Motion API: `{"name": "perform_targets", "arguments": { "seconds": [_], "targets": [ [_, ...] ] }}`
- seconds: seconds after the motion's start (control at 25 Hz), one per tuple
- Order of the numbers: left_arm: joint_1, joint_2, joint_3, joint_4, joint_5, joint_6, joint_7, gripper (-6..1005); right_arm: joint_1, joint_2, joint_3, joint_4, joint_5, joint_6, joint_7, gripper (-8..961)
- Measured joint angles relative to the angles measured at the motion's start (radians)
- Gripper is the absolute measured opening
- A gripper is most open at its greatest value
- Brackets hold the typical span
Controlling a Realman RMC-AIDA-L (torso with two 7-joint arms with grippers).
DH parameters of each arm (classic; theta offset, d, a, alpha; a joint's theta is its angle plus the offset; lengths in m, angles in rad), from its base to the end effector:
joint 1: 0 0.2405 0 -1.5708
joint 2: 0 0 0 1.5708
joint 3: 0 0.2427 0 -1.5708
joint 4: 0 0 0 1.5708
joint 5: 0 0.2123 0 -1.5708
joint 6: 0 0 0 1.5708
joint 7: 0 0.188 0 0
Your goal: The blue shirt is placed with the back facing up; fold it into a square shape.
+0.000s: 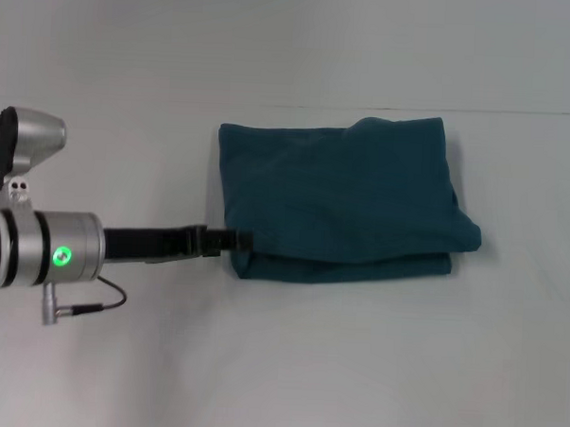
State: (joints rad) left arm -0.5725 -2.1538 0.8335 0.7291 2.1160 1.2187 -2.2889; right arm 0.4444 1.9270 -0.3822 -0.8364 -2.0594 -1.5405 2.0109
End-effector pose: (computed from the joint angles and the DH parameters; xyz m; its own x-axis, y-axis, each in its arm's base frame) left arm -0.2410 0.3785 -0.0684 0.2598 0.8523 0.4540 0.9544 -0.2983 0.0139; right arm 0.3123 0.3616 0.1134 0.3647 -0.6044 -0.7083 -0.9131 -0.3811 -0.1449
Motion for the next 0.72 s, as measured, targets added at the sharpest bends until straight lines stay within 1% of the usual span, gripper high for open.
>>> {"name": "perform_targets", "arguments": {
  "seconds": [0.04, 0.08, 0.28, 0.36, 0.52, 0.72],
  "targets": [
    [0.021, -0.011, 0.002, 0.024, -0.001, 0.001, 0.080, 676, -0.001, -0.001, 0.003, 0.005, 0.003, 0.000, -0.001, 778],
    [0.032, -0.016, 0.004, 0.036, -0.004, 0.000, 0.131, 676, -0.002, -0.001, 0.005, 0.009, 0.004, -0.001, -0.002, 778],
    [0.050, -0.016, 0.034, 0.016, -0.012, -0.011, 0.299, 675, -0.006, -0.002, 0.017, 0.021, 0.006, 0.000, -0.002, 781],
    [0.060, -0.020, 0.052, 0.014, -0.025, -0.017, 0.359, 675, -0.007, -0.003, 0.020, 0.026, 0.009, 0.001, 0.002, 782],
    [0.072, -0.022, 0.113, 0.007, -0.061, -0.058, 0.399, 675, -0.008, -0.005, 0.039, 0.037, 0.014, 0.002, 0.005, 784],
    [0.065, -0.022, 0.194, 0.002, -0.066, -0.156, 0.376, 675, -0.009, -0.012, 0.048, 0.070, 0.016, 0.001, 0.004, 787]
  ]
}}
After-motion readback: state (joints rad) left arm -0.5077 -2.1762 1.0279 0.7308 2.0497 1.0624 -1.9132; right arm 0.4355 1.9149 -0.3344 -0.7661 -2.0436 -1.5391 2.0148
